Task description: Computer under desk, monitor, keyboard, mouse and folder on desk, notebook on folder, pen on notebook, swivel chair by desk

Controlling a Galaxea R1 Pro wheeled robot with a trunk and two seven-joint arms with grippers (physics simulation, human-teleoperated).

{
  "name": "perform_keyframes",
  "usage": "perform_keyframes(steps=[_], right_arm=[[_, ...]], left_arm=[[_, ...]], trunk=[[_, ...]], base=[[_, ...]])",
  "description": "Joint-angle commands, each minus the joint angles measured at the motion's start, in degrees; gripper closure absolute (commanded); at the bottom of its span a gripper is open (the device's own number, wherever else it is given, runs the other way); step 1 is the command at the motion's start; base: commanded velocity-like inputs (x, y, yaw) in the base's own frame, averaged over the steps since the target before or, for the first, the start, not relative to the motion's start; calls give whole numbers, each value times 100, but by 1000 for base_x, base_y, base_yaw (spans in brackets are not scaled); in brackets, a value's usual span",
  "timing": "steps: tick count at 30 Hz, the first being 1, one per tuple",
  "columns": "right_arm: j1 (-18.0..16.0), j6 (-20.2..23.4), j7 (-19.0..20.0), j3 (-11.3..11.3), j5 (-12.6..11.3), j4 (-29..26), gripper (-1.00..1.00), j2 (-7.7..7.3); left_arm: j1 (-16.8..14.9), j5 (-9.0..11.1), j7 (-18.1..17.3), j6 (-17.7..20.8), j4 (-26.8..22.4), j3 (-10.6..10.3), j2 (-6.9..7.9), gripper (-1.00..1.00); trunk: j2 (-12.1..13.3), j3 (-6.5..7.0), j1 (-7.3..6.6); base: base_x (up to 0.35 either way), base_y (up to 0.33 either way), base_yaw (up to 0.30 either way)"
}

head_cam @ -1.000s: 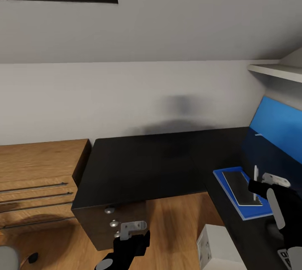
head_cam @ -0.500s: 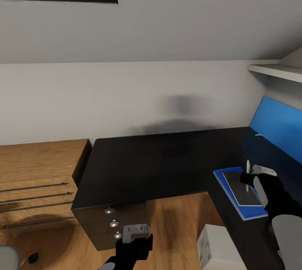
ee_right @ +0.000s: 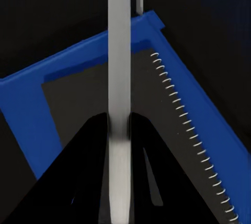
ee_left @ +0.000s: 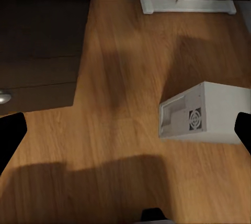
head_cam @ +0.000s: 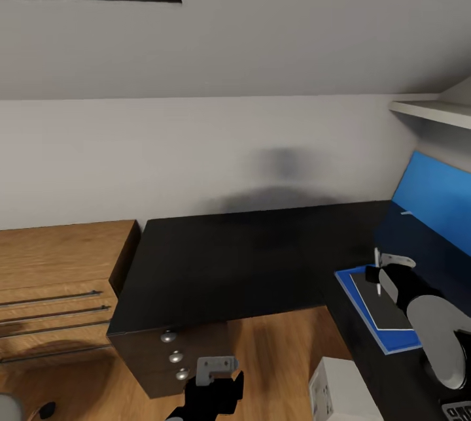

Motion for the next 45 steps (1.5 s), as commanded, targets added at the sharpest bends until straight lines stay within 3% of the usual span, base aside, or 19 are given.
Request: perform_keyframes(steps=[1, 9, 17, 35, 45], right_arm=[[-7, 19, 3, -40, 57, 44, 100, 1], [-6, -8, -27, -43, 66, 297, 100, -24], [-3, -16, -545, -40, 72, 467, 100, -17], [14, 2, -618, -27, 95, 485, 100, -17], [14, -5, -621, -25, 104, 484, 100, -17]], left_arm=[[-8, 21, 39, 17, -9, -13, 1, -100], [-8, 25, 39, 16, -9, -17, -2, -100], [-8, 30, 39, 16, -9, -17, -3, -100], [-8, 54, 39, 24, -64, -19, -8, -100], [-8, 70, 48, 25, -80, 35, -151, -100]], trunk=[[-6, -7, 4], [-6, -7, 4], [-6, -7, 4], [-6, -7, 4], [-407, -187, 223]], base=[[161, 0, 0], [34, 0, 0], [1, 0, 0], [0, 0, 0], [0, 0, 0]])
